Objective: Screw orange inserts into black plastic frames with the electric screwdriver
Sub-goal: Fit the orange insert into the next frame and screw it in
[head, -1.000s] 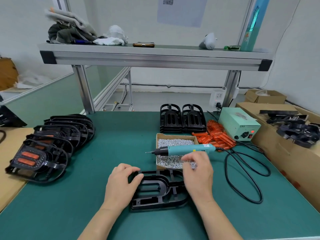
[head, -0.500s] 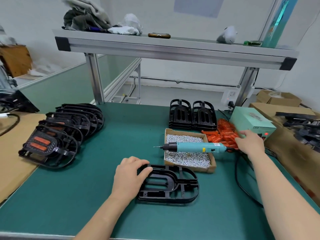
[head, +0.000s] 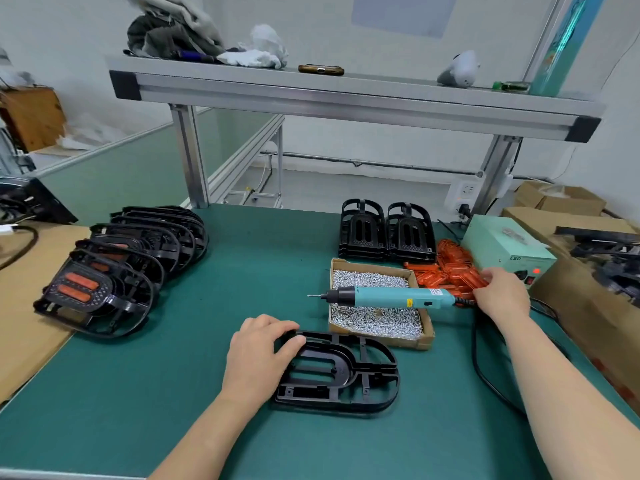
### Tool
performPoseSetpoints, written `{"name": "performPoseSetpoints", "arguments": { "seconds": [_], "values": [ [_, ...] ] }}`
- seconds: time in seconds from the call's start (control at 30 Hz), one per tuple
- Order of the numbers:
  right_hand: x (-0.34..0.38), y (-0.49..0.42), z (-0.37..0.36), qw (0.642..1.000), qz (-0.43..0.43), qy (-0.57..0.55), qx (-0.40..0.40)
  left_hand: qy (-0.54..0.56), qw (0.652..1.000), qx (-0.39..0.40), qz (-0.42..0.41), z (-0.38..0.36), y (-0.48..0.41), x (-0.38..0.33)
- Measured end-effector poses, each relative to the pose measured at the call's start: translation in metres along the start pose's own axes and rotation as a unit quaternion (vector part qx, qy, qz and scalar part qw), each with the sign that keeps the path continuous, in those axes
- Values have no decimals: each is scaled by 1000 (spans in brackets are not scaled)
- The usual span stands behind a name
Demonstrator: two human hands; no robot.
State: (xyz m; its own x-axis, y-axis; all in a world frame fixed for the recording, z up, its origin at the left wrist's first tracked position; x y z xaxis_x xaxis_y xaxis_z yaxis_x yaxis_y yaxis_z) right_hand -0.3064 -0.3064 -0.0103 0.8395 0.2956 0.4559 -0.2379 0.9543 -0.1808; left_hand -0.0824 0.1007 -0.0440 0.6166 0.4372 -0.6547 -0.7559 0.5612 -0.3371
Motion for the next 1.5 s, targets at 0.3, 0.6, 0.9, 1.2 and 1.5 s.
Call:
{"name": "performPoseSetpoints", "arguments": {
  "seconds": [0.3, 0.6, 0.9, 1.2, 1.5],
  "values": [
    [30, 27, 41, 986, 51, -151, -48, 26, 1000, -9, 8, 1, 0, 0],
    [104, 139, 38, 773, 30, -597, 212, 75, 997, -11, 2, 5, 3, -2],
    [133, 214, -3, 683, -41, -640, 348, 105, 994, -15, -23, 10, 7, -11],
    [141, 240, -23, 708, -40, -585, 394, 100, 990, -50, -88, 21, 11, -28],
    [148, 248, -24, 754, 1, -530, 388, 33, 974, -31, -221, 19, 21, -56]
  ]
}}
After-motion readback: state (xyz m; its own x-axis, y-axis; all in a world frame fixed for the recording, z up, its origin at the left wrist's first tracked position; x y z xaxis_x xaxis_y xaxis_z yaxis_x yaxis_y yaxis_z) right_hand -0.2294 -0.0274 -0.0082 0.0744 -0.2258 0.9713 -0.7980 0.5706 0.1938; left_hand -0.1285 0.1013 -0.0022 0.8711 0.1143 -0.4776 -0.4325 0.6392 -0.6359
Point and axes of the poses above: each hand's wrist, its own y-axis away from the middle knuckle, its own z-axis out of the back of the hand, x = y × z, the point moved 8 cm from there along -y, towards the middle knuckle, and after that the axes turned 2 degrees about -x, right-handed, at the moved point
